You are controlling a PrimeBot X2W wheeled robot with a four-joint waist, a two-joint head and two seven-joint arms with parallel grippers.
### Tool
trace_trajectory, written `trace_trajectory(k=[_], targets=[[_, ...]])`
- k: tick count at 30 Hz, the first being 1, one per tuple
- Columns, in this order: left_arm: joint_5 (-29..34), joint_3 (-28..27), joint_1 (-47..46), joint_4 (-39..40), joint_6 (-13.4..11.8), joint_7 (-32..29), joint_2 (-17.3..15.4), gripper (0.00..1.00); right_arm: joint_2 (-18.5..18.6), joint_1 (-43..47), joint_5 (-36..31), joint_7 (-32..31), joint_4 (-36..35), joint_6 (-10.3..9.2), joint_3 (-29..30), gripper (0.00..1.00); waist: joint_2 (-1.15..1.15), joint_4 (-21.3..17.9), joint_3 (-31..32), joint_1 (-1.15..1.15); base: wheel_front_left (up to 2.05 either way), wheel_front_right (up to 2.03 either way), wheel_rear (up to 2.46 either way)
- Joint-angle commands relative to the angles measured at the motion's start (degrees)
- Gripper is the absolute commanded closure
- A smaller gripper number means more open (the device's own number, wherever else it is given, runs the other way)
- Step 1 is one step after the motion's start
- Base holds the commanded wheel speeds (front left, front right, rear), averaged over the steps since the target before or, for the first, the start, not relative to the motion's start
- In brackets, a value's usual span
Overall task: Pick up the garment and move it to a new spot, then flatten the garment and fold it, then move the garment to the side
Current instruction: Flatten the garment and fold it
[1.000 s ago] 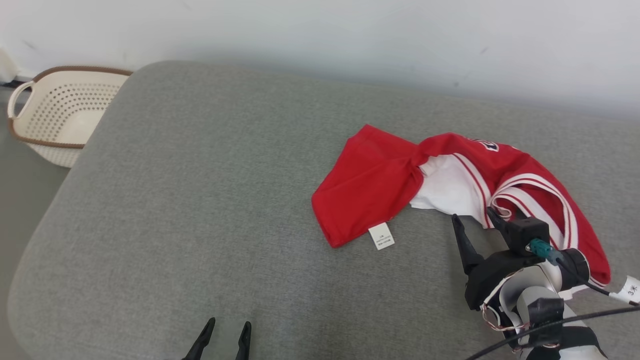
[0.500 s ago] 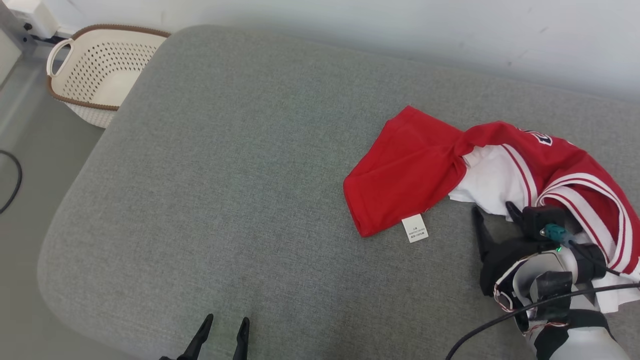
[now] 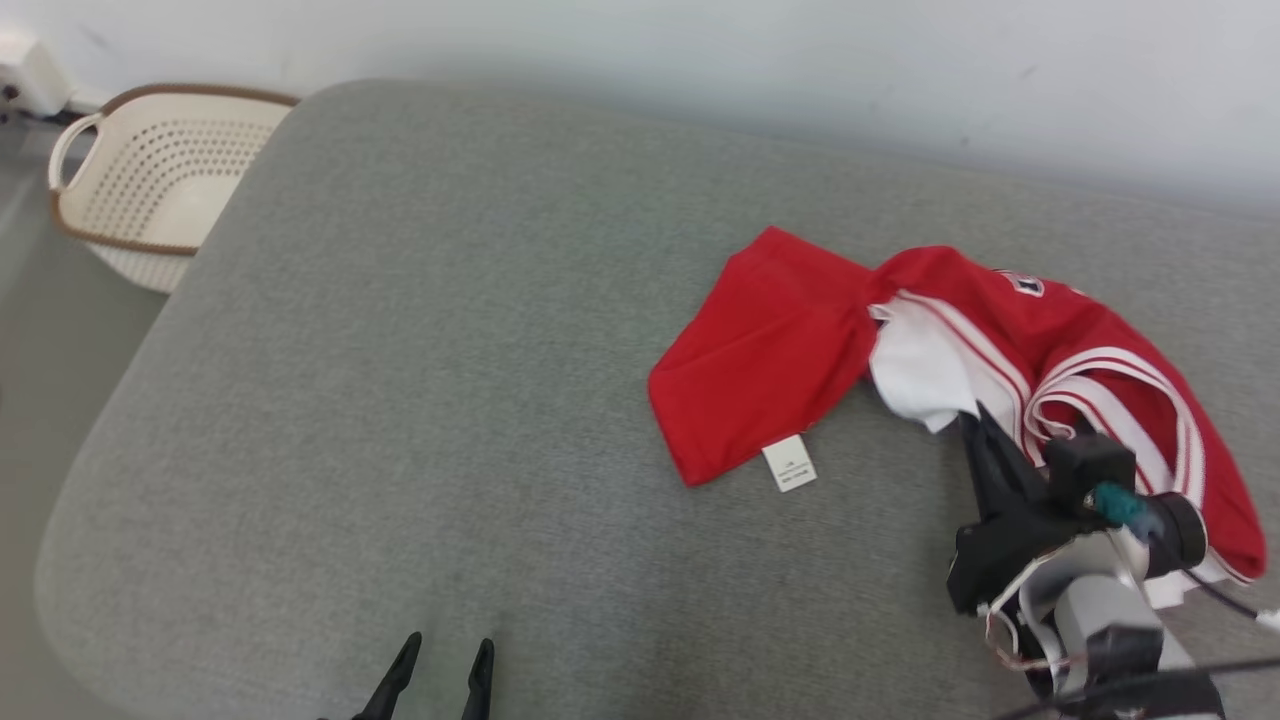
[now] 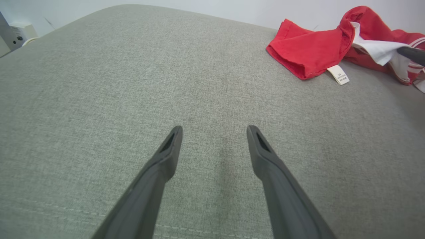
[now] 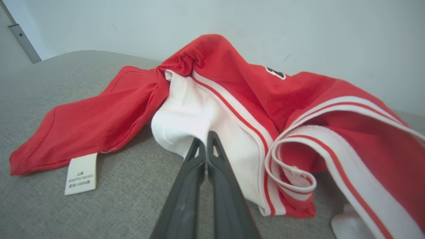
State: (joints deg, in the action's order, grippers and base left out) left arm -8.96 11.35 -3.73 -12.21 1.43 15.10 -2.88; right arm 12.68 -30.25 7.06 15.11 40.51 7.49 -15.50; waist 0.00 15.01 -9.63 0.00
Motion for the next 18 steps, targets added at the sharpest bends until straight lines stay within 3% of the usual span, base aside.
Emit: trace_trajectory(k=[1,11,18], targets=[[0.3,-0.4,0.9,0.1,0.4,0.1,0.0,0.00,0.9,2.7,1.2,0.0,-2.4,0.00,-1.4,1.00,0.00,-2.6,1.9,0.00,0.00,0.00,0.00],[1.0,-2.0,1.3,0.5,0.8,0.1,0.0,0.00,9.6,15.5,11.9,0.0,-18.8,-0.01,-7.9,1.00,0.00,-10.7,3.2,0.00,0.00,0.00,0.00],[1.4,-2.7,1.0,0.7,1.0,0.1,0.0,0.00,14.0,21.8,16.6,0.0,-22.5,0.00,-12.0,1.00,0.00,-15.1,3.4,0.00,0.00,0.00,0.00]])
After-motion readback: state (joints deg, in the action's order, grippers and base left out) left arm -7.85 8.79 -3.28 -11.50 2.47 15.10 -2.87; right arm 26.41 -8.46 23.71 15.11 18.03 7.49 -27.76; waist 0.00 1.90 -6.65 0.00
